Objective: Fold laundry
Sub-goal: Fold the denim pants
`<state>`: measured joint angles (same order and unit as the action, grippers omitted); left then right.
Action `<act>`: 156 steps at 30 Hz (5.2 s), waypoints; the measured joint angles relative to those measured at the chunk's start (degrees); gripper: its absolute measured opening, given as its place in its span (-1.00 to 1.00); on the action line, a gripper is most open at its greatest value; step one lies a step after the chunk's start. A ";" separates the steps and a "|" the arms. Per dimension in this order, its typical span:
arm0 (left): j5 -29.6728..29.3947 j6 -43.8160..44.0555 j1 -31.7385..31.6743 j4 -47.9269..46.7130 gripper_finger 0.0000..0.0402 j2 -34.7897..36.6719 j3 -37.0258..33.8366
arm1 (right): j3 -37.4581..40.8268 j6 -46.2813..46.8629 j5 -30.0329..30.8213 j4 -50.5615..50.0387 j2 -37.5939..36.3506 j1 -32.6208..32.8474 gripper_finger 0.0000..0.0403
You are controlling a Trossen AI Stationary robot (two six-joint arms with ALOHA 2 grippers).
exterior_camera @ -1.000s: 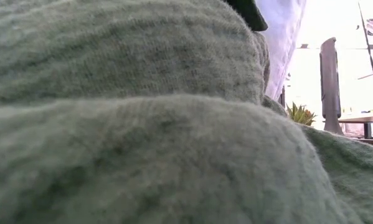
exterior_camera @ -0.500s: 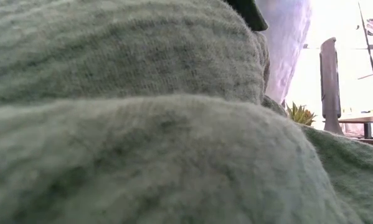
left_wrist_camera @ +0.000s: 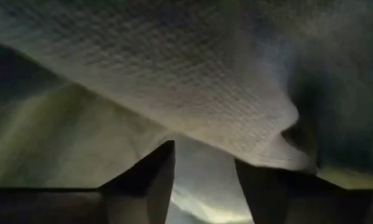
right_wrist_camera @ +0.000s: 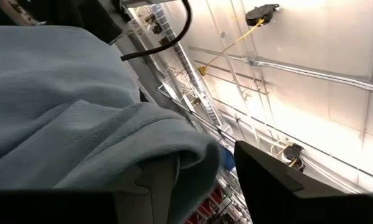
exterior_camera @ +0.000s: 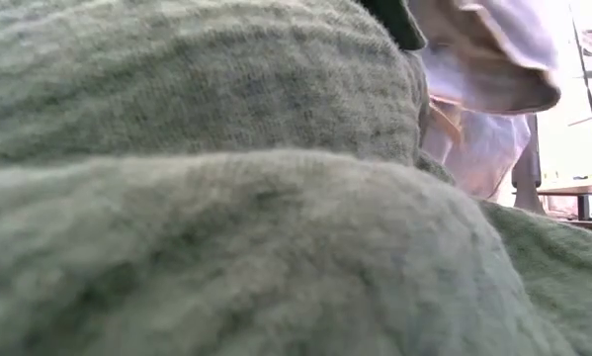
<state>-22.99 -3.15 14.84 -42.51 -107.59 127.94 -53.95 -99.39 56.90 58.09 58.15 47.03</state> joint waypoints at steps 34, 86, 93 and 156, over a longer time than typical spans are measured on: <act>30.30 -2.17 -0.51 3.18 -0.06 2.14 0.00 | -0.09 18.42 -6.04 -30.08 0.84 -6.86 -0.22; -22.90 -24.94 10.37 -22.14 0.34 7.88 0.07 | 0.02 17.93 -1.38 -23.83 -1.55 -7.22 -1.00; -31.34 -34.76 10.24 -13.07 0.34 7.54 0.07 | 0.02 19.25 -1.16 -23.91 -1.55 -7.22 -1.00; 22.85 -40.29 1.96 54.25 -0.92 -7.83 7.15 | -27.96 -1.64 12.35 -19.15 11.21 15.18 -1.00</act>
<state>-0.14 -43.44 16.80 11.74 -115.42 135.09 -81.91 -101.03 69.25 38.94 69.36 62.22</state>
